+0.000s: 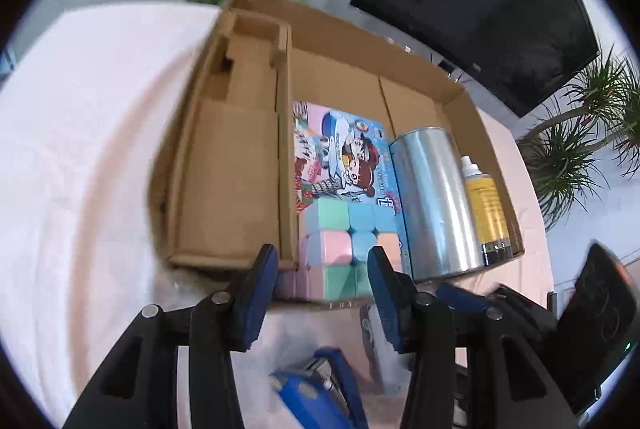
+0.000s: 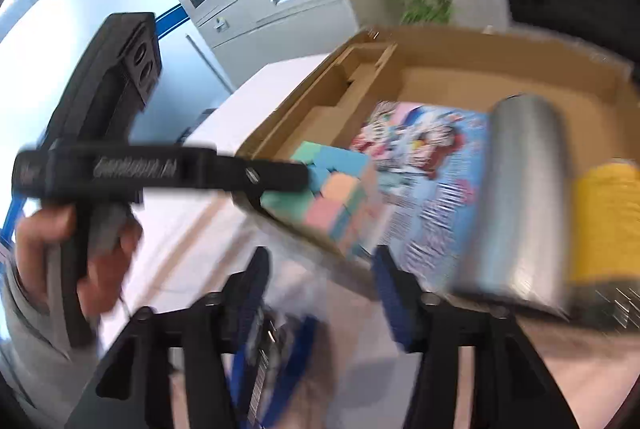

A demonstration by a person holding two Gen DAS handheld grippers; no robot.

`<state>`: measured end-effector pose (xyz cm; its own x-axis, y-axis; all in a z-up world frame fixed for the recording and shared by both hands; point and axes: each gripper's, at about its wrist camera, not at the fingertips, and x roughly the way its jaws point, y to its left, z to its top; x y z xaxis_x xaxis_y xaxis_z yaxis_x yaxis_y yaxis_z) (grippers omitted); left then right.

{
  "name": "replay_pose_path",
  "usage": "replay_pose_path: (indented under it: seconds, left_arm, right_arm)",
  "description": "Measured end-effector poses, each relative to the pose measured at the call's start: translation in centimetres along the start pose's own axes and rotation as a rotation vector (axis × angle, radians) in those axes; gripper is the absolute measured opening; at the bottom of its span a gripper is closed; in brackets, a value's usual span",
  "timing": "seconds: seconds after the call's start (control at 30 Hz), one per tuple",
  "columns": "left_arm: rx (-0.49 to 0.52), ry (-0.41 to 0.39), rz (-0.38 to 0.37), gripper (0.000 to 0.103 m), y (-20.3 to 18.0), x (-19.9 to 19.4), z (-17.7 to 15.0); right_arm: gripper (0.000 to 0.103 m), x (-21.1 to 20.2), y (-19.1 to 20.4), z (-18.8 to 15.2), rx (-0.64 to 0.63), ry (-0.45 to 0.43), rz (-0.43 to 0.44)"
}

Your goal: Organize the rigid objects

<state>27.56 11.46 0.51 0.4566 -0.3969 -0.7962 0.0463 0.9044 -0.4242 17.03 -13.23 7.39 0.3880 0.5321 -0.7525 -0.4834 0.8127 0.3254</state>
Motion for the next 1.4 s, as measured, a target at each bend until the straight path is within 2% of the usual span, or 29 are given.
replay_pose_path:
  seconds: [0.03,0.1,0.13,0.2,0.23,0.37,0.5,0.57,0.73,0.87,0.93,0.97,1.0,1.07,1.17,1.2,1.3,1.33,1.4]
  left_arm:
    - [0.012,-0.034,0.001,0.051,-0.1,-1.2,-0.7]
    - [0.035,-0.092,0.019,0.061,-0.4,-3.0,-2.1]
    - [0.04,-0.13,0.016,0.067,-0.5,-3.9,-3.1]
    - [0.026,-0.142,0.011,0.069,-0.6,-4.4,-4.4]
    - [0.02,-0.137,0.006,0.069,-0.8,-4.2,-5.2]
    - [0.01,-0.11,-0.008,0.069,-1.6,-3.4,-7.6]
    - [-0.016,-0.086,-0.049,0.069,-2.7,-2.7,-10.0]
    - [-0.02,-0.071,-0.08,0.069,-3.5,-2.3,-10.7]
    - [-0.035,0.034,-0.223,0.069,-6.5,0.4,-12.6]
    - [-0.053,0.144,-0.325,0.067,-9.8,3.6,-14.6]
    - [-0.058,0.186,-0.372,0.066,-11.4,5.3,-15.2]
    - [-0.06,0.198,-0.395,0.06,-12.2,6.0,-15.3]
    - [-0.055,0.212,-0.423,0.056,-13.2,6.7,-15.5]
    - [-0.038,0.232,-0.466,0.052,-14.9,8.0,-15.4]
    - [0.002,0.258,-0.56,0.045,-17.8,9.3,-15.3]
    - [0.018,0.264,-0.583,0.045,-18.8,9.5,-15.1]
    - [0.115,0.246,-0.645,0.045,-22.6,9.5,-14.7]
    - [0.136,0.235,-0.637,0.046,-23.3,9.5,-14.6]
    - [0.154,0.209,-0.56,0.048,-23.8,9.4,-14.3]
  right_arm:
    - [0.078,-1.4,0.0,-1.7,0.019,-0.015,-0.051]
    - [0.08,-1.9,-0.1,-4.3,0.043,-0.008,-0.125]
    - [0.08,-1.0,-0.1,-5.9,0.057,0.032,-0.184]
    - [0.078,1.1,0.2,-7.5,0.066,0.095,-0.214]
    - [0.074,1.7,0.5,-7.7,0.063,0.099,-0.212]
    - [0.073,3.7,2.8,-8.0,-0.033,0.094,-0.292]
    - [0.067,3.6,2.9,-8.7,-0.067,0.086,-0.281]
    - [0.065,2.7,1.7,-9.0,-0.008,0.088,-0.207]
    - [0.064,-1.1,-3.8,-11.8,0.264,0.09,0.044]
    - [0.064,-3.9,-9.5,-15.7,0.613,0.079,0.291]
    - [0.064,-4.5,-11.0,-17.0,0.698,0.081,0.369]
    - [0.064,-5.0,-11.4,-17.2,0.695,0.08,0.363]
    - [0.066,-5.7,-11.5,-17.3,0.673,0.075,0.321]
    - [0.069,-7.1,-11.7,-17.0,0.602,0.064,0.219]
    - [0.077,-9.4,-12.3,-16.8,0.538,0.024,0.124]
    - [0.08,-10.0,-12.3,-16.7,0.509,0.018,0.089]
    - [0.08,-12.7,-12.3,-16.6,0.433,0.003,-0.002]
    - [0.08,-12.9,-11.9,-16.2,0.415,-0.009,-0.044]
    - [0.084,-14.1,-12.0,-16.1,0.362,-0.034,-0.139]
